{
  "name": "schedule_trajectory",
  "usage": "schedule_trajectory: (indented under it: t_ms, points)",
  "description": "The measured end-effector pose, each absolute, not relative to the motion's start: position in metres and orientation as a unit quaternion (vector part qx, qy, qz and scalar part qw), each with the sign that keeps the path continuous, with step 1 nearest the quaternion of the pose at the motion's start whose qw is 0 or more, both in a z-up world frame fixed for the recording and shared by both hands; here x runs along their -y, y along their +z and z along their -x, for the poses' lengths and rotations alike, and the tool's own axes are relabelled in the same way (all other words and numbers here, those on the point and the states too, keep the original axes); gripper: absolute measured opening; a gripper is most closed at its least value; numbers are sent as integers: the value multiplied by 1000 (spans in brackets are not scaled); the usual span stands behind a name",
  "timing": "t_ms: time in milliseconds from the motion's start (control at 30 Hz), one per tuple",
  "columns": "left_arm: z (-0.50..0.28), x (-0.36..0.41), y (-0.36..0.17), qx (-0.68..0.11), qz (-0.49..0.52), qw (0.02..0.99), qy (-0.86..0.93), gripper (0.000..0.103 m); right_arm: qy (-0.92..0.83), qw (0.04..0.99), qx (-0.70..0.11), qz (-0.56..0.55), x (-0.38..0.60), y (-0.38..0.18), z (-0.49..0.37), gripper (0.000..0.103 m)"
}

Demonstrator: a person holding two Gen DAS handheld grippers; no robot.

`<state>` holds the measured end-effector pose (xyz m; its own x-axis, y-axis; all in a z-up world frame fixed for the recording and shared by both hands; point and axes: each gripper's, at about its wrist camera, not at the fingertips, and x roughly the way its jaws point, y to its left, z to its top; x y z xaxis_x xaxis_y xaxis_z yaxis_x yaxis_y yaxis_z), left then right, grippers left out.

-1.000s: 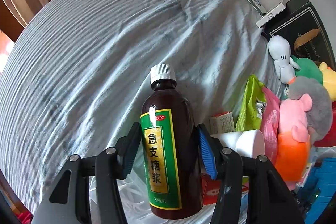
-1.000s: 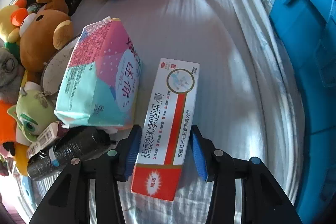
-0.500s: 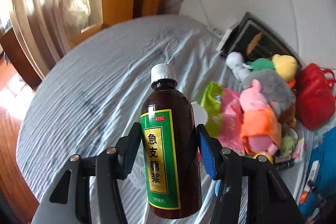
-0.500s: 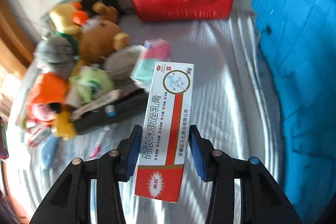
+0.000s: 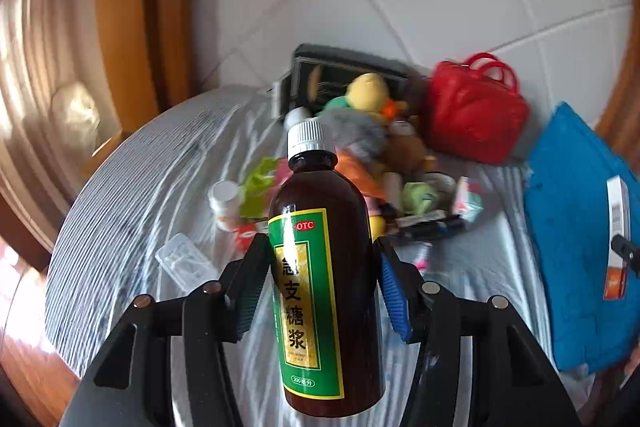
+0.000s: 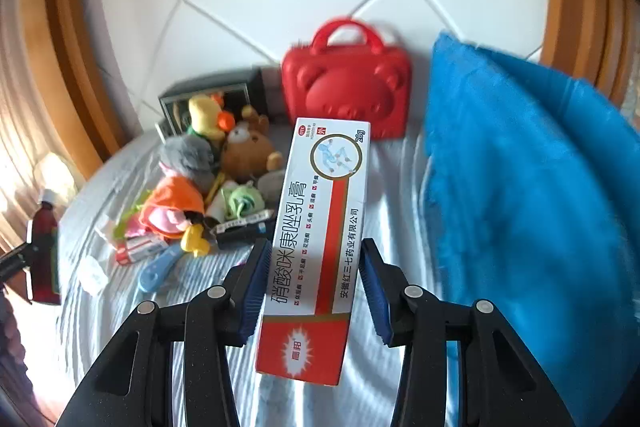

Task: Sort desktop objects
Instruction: 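Lift and carry the syrup bottle and ointment box over the blue bin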

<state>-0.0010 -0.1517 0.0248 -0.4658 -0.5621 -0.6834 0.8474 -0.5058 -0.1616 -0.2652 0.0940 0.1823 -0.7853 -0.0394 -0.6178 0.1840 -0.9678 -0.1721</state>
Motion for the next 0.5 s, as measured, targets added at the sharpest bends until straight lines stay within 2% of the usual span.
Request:
schedule_trajectory:
  t_ms: [333, 500]
  points:
    - [84, 39, 83, -173, -251, 349, -886, 52, -963, 63, -94, -245, -156, 248, 202, 44]
    - [145, -23, 115, -139, -232, 305, -913, 52, -973, 33, -82, -215, -213, 279, 186, 44]
